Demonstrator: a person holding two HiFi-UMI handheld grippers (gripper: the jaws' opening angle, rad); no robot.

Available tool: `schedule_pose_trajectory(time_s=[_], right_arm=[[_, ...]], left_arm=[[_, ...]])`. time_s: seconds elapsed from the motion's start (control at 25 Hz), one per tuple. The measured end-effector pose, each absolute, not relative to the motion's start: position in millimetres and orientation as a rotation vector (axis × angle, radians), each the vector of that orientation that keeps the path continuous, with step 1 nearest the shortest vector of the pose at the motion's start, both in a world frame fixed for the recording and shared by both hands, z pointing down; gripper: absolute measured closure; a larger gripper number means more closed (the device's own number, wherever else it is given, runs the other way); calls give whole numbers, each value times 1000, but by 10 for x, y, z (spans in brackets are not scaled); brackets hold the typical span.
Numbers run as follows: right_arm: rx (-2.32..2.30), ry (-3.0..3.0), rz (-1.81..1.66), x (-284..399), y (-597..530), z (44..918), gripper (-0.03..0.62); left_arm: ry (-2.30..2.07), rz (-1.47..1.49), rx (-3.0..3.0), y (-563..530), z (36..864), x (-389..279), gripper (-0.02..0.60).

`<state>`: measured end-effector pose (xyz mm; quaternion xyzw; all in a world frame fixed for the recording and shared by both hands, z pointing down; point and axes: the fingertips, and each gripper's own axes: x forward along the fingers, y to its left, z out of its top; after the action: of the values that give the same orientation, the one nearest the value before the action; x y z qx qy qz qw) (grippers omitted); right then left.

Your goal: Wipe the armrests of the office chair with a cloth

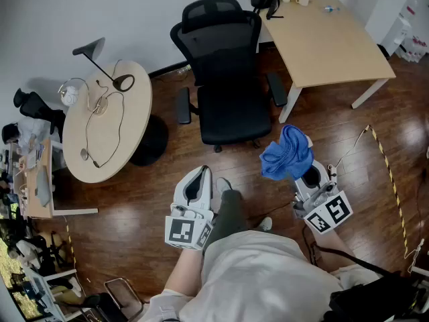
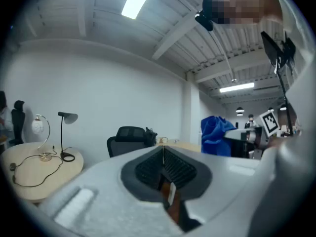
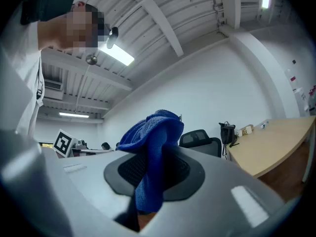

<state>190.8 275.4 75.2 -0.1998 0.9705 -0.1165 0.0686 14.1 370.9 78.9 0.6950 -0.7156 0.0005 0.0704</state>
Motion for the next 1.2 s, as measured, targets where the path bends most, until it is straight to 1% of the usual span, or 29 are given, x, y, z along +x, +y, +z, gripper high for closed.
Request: schedule_pose_trajectory(time_s=[0.16,0.28,0.48,0.6,0.76,0.84,0.96,1.08,1.2], right_arm=[[-617,2954,-361,1209,2301,980,522],[-622,2976,-407,533,1848,1084,522],[-490,3043,-411,-642,1309,1123,522],[-406,3125,-431,-1222,1055,1330,522],[-189,3301,-532,-1824,1012,2060,522],[-102,3374,-564,-2182,950,2647,522],[-9,3479,-514,-2941,748,3530,522],[70,3617,-447,-3624,576,4101,522],[245,3725,-530,-3993,706,4550,522]], left_arm=[[-2187,-12,2073,3301,994,-661,589],[-2201,5,2065,2863,1090,-1318,589],[-2230,1,2046,2320,1153,-2289,589],[-2274,-17,1989,2093,1279,-2744,589],[-2290,-6,1817,2106,1767,-3011,589],[-2278,22,1742,2170,2197,-3088,589],[-2287,52,1674,2249,2731,-3216,589],[-2282,41,1607,2359,2936,-3202,589],[-2282,52,1554,2527,3167,-3171,589]])
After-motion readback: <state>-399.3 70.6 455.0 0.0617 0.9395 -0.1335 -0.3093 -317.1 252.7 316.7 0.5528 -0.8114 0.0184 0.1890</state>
